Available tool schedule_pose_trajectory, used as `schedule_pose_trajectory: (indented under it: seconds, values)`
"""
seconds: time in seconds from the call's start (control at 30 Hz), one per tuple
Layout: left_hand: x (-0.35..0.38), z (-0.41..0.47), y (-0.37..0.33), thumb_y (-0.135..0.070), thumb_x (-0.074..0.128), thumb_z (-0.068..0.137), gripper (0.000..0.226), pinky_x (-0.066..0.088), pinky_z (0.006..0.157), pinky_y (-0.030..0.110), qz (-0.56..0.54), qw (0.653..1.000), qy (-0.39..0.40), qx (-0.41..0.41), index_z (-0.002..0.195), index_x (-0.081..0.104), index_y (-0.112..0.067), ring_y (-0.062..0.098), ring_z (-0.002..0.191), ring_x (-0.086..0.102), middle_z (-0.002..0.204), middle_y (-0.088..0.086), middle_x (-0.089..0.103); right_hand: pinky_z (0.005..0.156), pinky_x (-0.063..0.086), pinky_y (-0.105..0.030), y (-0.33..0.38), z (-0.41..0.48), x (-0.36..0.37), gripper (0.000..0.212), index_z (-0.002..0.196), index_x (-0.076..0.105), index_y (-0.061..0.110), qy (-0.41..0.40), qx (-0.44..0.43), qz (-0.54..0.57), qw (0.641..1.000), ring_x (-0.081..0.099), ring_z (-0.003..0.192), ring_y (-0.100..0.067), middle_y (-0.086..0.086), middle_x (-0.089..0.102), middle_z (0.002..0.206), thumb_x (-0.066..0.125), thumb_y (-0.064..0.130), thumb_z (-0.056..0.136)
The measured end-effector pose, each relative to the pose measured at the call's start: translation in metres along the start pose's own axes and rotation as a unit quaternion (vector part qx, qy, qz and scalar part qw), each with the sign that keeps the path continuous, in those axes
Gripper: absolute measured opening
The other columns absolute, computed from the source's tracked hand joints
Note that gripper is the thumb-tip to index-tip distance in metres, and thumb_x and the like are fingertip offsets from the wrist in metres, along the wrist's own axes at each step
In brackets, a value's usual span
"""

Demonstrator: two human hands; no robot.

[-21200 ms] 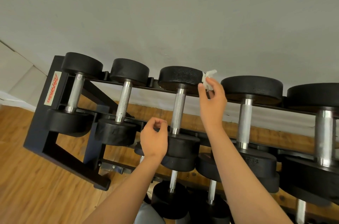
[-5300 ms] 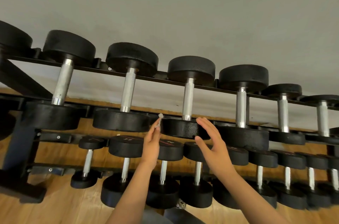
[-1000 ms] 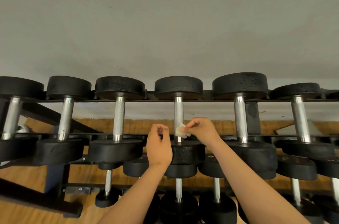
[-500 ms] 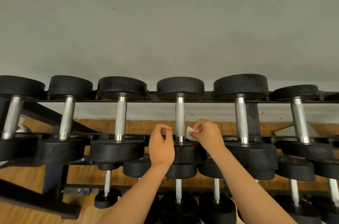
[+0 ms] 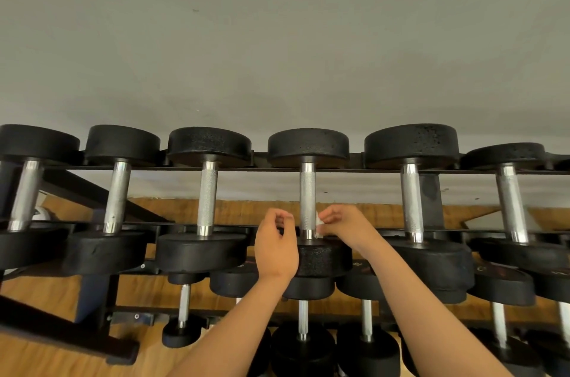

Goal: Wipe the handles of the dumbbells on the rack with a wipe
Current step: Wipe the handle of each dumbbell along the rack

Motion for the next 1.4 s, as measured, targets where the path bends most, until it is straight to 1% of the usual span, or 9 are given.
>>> schedule_pose_trajectory:
  seconds: [0.2,0.3,0.47,0.6,0.8,1.0,1.13,1.33,1.4]
  values:
    - [0.000,0.000,-0.002,-0.019,0.052,0.096,0.014,0.040,0.068,0.006,0.004,1.000,0.000,0.003,0.085,0.056,-0.027,0.006,0.085,0.059,0.087,-0.007,0.063,0.062,0.047,-0.009,0.011,-0.005,-0.001,0.007,0.084,0.070,0.011,0.015,-0.040,0.020,0.999,0.067,0.084,-0.008,-0.003,0.072,0.091,0.075,0.010,0.080]
    - [0.000,0.000,-0.003,-0.018,0.052,0.096,0.015,0.041,0.069,0.007,0.001,1.000,0.001,0.004,0.084,0.055,-0.027,0.007,0.085,0.059,0.086,-0.006,0.063,0.063,0.049,-0.008,0.013,-0.003,-0.003,0.007,0.083,0.070,0.005,-0.004,-0.035,0.048,0.998,0.065,0.082,-0.009,-0.008,0.071,0.092,0.075,0.006,0.079]
    - [0.001,0.000,-0.001,-0.017,0.052,0.095,0.017,0.040,0.071,0.012,-0.003,1.000,0.006,0.001,0.083,0.055,-0.029,0.008,0.086,0.060,0.087,-0.005,0.064,0.075,0.045,-0.015,0.008,-0.007,0.005,0.004,0.077,0.074,0.016,0.012,-0.054,0.025,0.998,0.066,0.083,-0.010,0.002,0.072,0.082,0.076,0.016,0.080]
    - [0.001,0.000,0.000,-0.018,0.051,0.096,0.017,0.040,0.072,0.013,-0.007,1.000,0.006,-0.002,0.083,0.055,-0.028,0.009,0.087,0.061,0.088,-0.004,0.065,0.072,0.045,-0.013,0.007,-0.001,-0.006,0.003,0.080,0.073,0.010,-0.080,-0.070,0.070,0.992,0.066,0.085,-0.008,0.001,0.072,0.086,0.076,0.011,0.080]
    - [0.001,0.001,0.000,-0.018,0.052,0.096,0.015,0.041,0.069,0.009,0.004,1.000,0.006,0.001,0.084,0.057,-0.024,0.008,0.084,0.061,0.086,-0.003,0.065,0.079,0.047,-0.017,0.010,-0.003,0.006,0.003,0.078,0.075,0.015,0.055,-0.077,-0.031,0.995,0.066,0.084,-0.008,0.003,0.072,0.083,0.077,0.017,0.080]
    - [0.001,0.001,0.000,-0.017,0.051,0.096,0.014,0.040,0.068,0.005,0.004,1.000,0.006,0.005,0.085,0.058,-0.021,0.009,0.081,0.061,0.083,-0.002,0.065,0.072,0.047,-0.013,0.019,0.005,-0.003,0.010,0.079,0.071,0.002,-0.019,-0.099,0.014,0.995,0.066,0.081,-0.009,-0.002,0.071,0.081,0.078,0.010,0.077]
    - [0.001,0.001,0.000,-0.017,0.051,0.096,0.016,0.040,0.067,0.006,0.005,1.000,0.005,0.005,0.083,0.057,-0.024,0.008,0.081,0.061,0.083,-0.003,0.065,0.073,0.047,-0.015,0.015,-0.002,0.010,0.007,0.077,0.073,0.009,0.046,-0.099,-0.066,0.992,0.064,0.079,-0.008,0.002,0.069,0.080,0.076,0.014,0.079]
    - [0.001,0.002,-0.001,-0.015,0.051,0.096,0.016,0.041,0.067,0.006,-0.005,1.000,0.005,0.007,0.083,0.057,-0.023,0.011,0.080,0.061,0.082,-0.001,0.065,0.075,0.047,-0.014,0.027,0.006,-0.006,0.008,0.074,0.071,0.012,-0.083,-0.130,0.010,0.988,0.062,0.083,-0.011,0.000,0.067,0.086,0.079,0.013,0.076]
    - [0.001,0.001,-0.001,-0.016,0.051,0.096,0.015,0.041,0.066,0.006,-0.007,1.000,0.005,0.007,0.084,0.057,-0.023,0.012,0.080,0.061,0.082,0.000,0.065,0.076,0.048,-0.016,0.021,0.007,-0.006,0.008,0.076,0.071,0.009,-0.057,-0.106,0.016,0.993,0.063,0.082,-0.009,0.000,0.068,0.084,0.078,0.013,0.077]
Point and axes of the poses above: each hand's wrist, its own z-axis towards the middle knuckle, its own x-axis out of the palm, y = z × x, the point moved 8 cm from there along z, towards the middle knuckle
